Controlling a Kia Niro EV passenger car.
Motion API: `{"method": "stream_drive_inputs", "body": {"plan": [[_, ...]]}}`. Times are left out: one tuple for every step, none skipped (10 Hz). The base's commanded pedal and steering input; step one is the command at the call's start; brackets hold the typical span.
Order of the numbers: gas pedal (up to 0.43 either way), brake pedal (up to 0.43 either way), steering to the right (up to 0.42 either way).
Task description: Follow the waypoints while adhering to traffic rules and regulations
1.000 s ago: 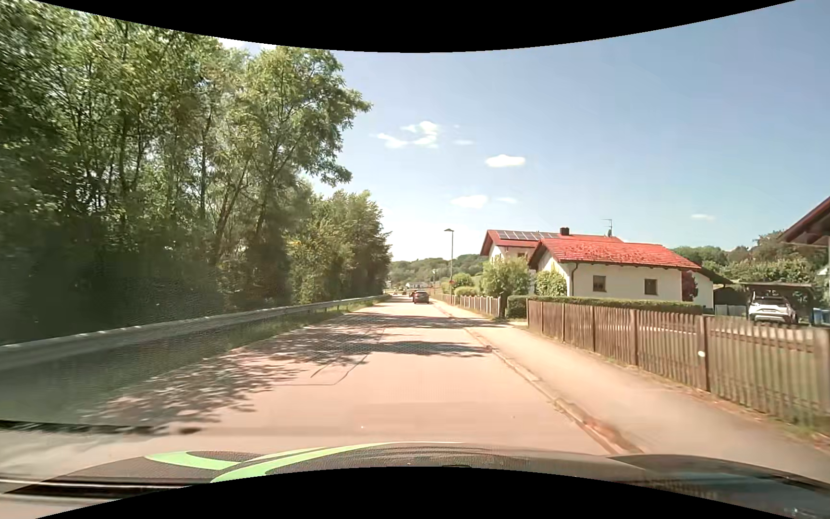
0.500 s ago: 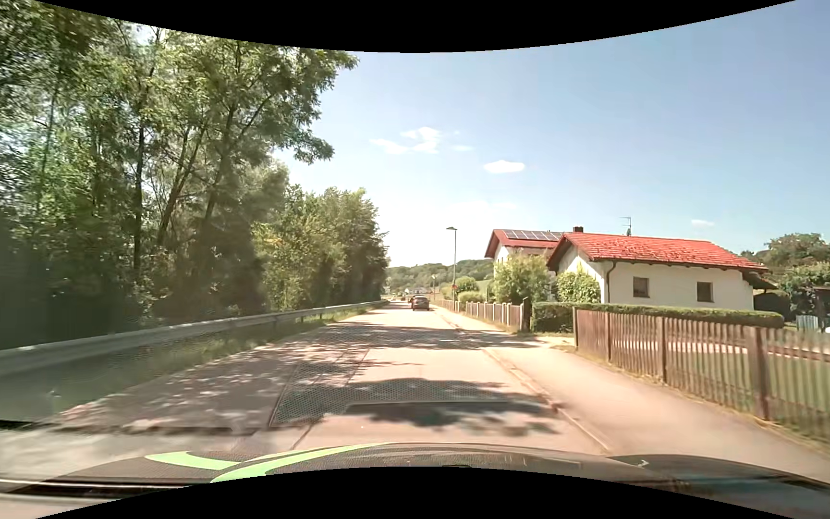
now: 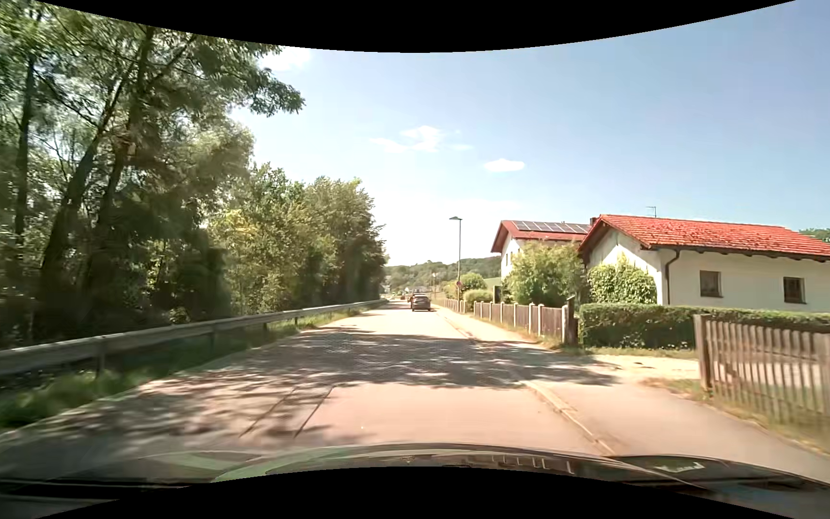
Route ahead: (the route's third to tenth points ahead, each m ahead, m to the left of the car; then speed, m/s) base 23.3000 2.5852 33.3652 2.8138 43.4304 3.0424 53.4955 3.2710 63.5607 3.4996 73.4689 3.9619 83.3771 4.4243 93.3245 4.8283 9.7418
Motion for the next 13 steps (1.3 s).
{"method": "stream_drive_inputs", "body": {"plan": [[0.087, 0.0, 0.001], [0.087, 0.0, 0.0], [0.087, 0.0, -0.003], [0.087, 0.0, -0.006], [0.087, 0.0, -0.006], [0.079, 0.0, -0.008], [0.079, 0.0, -0.012], [0.079, 0.0, -0.019], [0.079, 0.0, -0.028], [0.079, 0.0, -0.033], [0.079, 0.0, -0.039], [0.079, 0.0, -0.041], [0.079, 0.0, -0.041]]}}
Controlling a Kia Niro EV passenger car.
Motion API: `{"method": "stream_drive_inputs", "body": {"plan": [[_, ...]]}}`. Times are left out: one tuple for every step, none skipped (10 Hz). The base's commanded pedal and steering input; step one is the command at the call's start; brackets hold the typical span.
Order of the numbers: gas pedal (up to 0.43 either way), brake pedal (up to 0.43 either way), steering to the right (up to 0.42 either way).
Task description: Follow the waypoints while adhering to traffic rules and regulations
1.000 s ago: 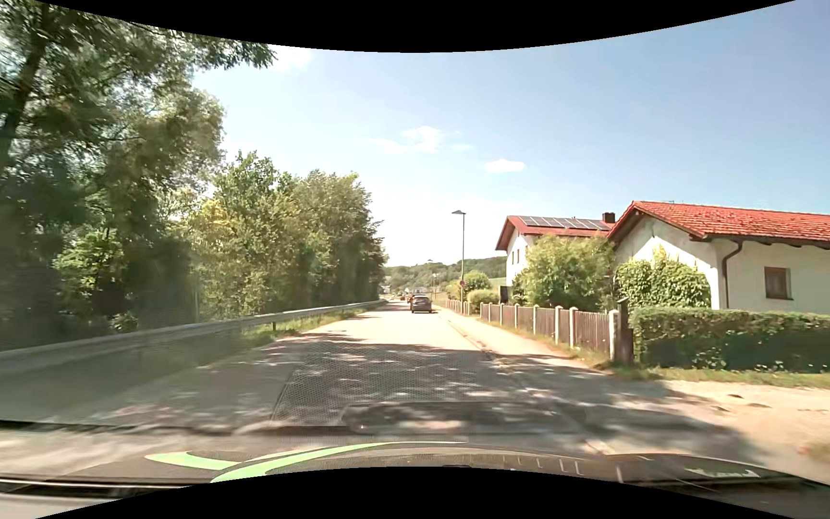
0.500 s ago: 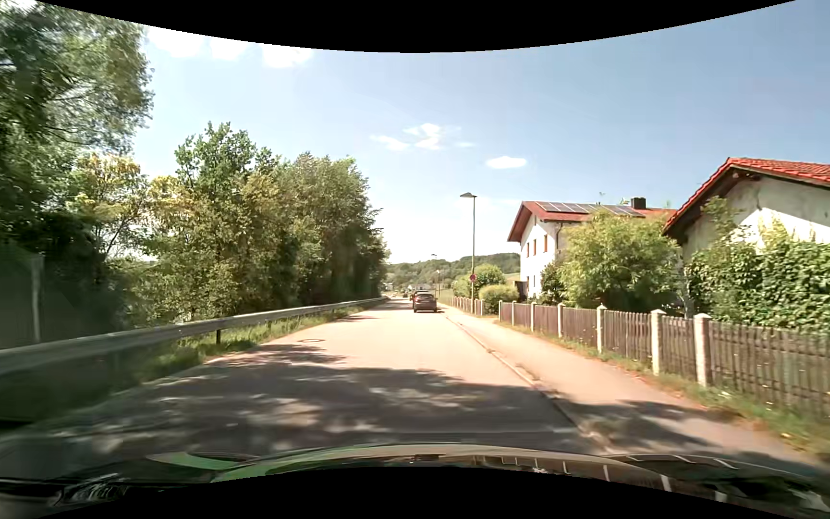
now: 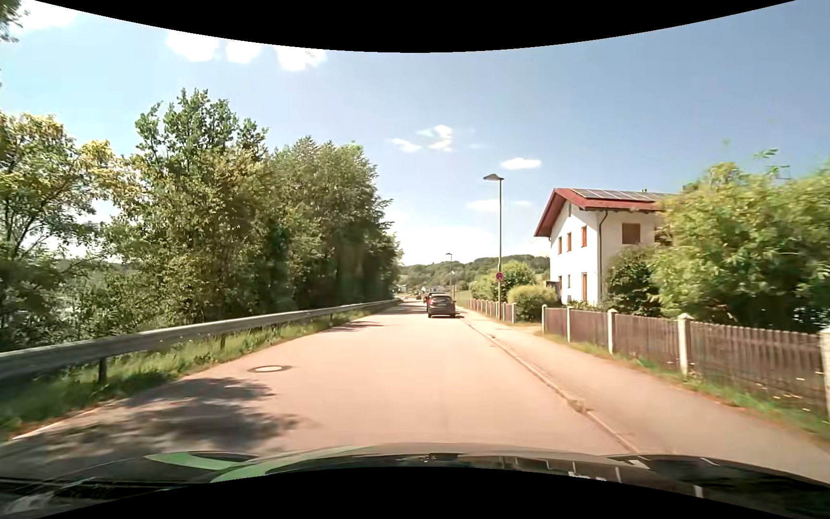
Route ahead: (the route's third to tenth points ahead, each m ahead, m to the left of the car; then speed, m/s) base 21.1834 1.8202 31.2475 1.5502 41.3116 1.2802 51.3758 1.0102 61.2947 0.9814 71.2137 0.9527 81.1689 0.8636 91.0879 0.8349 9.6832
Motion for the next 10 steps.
{"method": "stream_drive_inputs", "body": {"plan": [[0.067, 0.0, -0.04], [0.067, 0.0, -0.04], [0.067, 0.0, -0.038], [0.067, 0.0, -0.037], [0.067, 0.0, -0.037], [0.067, 0.0, -0.036], [0.067, 0.0, -0.035], [0.067, 0.0, -0.033], [0.067, 0.0, -0.028], [0.067, 0.0, -0.019]]}}
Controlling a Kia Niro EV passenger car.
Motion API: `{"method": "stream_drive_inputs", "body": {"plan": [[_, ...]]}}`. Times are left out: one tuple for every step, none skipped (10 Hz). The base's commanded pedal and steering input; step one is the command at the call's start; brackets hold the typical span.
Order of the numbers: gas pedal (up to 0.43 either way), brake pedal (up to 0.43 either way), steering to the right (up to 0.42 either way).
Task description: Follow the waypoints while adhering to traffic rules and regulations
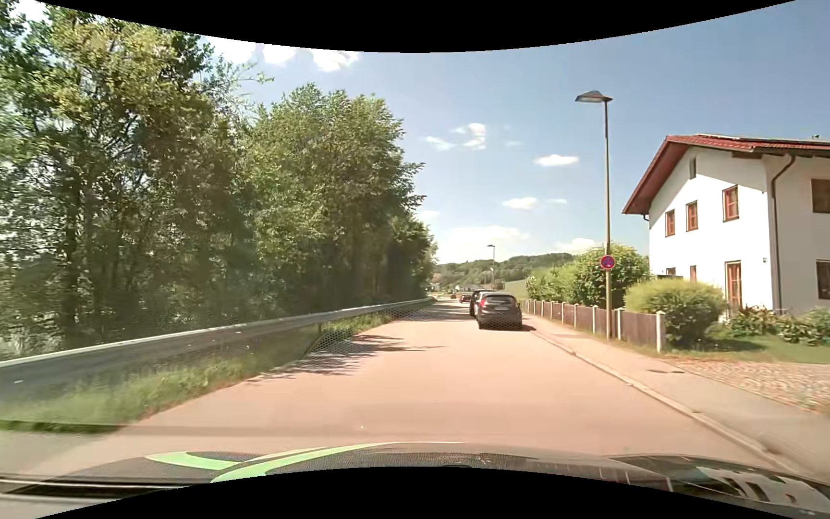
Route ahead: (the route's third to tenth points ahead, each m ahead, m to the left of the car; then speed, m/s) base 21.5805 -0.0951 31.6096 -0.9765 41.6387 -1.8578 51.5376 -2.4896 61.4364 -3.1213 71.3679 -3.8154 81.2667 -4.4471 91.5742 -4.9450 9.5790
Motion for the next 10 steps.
{"method": "stream_drive_inputs", "body": {"plan": [[0.067, 0.0, -0.012], [0.067, 0.0, -0.005], [0.067, 0.0, 0.0], [0.067, 0.0, 0.004], [0.067, 0.0, 0.007], [0.067, 0.0, 0.011], [0.067, 0.0, 0.013], [0.067, 0.0, 0.017], [0.067, 0.0, 0.022], [0.067, 0.0, 0.025]]}}
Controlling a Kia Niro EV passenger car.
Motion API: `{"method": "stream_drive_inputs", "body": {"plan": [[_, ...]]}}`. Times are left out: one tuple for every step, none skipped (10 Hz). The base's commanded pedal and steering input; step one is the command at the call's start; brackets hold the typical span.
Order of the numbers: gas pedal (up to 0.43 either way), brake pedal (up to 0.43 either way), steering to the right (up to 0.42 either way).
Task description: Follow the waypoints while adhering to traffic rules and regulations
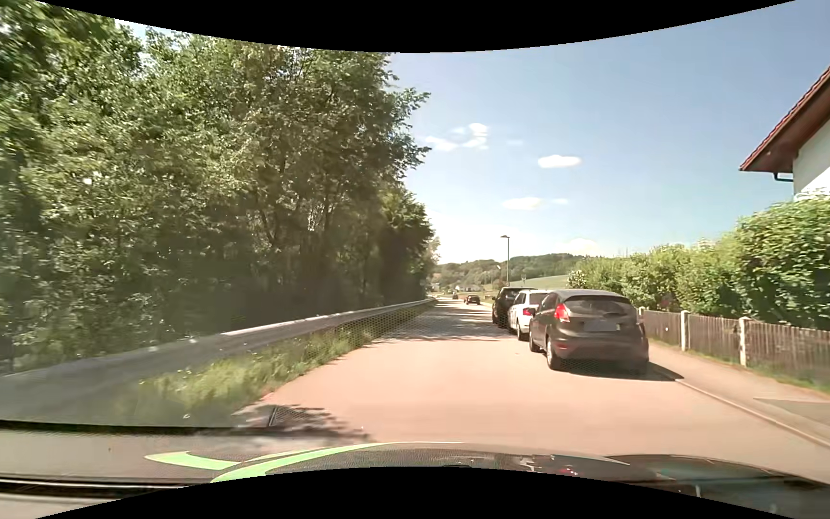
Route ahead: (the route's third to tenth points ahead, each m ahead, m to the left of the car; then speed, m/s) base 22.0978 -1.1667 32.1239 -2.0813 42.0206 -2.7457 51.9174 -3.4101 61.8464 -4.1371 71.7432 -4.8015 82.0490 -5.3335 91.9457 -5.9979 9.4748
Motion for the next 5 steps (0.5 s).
{"method": "stream_drive_inputs", "body": {"plan": [[0.067, 0.0, 0.028], [0.067, 0.0, 0.028], [0.067, 0.0, 0.029], [0.067, 0.0, 0.028], [0.059, 0.0, 0.028]]}}
